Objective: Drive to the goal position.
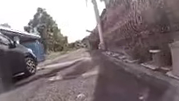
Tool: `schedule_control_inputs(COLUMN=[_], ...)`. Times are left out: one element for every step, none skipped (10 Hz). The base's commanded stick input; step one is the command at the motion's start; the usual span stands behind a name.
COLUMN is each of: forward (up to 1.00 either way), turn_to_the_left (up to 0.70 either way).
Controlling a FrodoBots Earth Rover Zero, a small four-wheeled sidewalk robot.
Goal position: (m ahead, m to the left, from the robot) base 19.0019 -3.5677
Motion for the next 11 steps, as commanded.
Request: schedule_control_inputs(forward=[0.85,0.85,0.85,0.85,0.85,0.85,0.85,0.85,0.85,0.85,0.85], turn_to_the_left=[0.00,0.00,0.00,0.00,0.00,0.00,0.00,0.00,0.00,0.00,0.00])
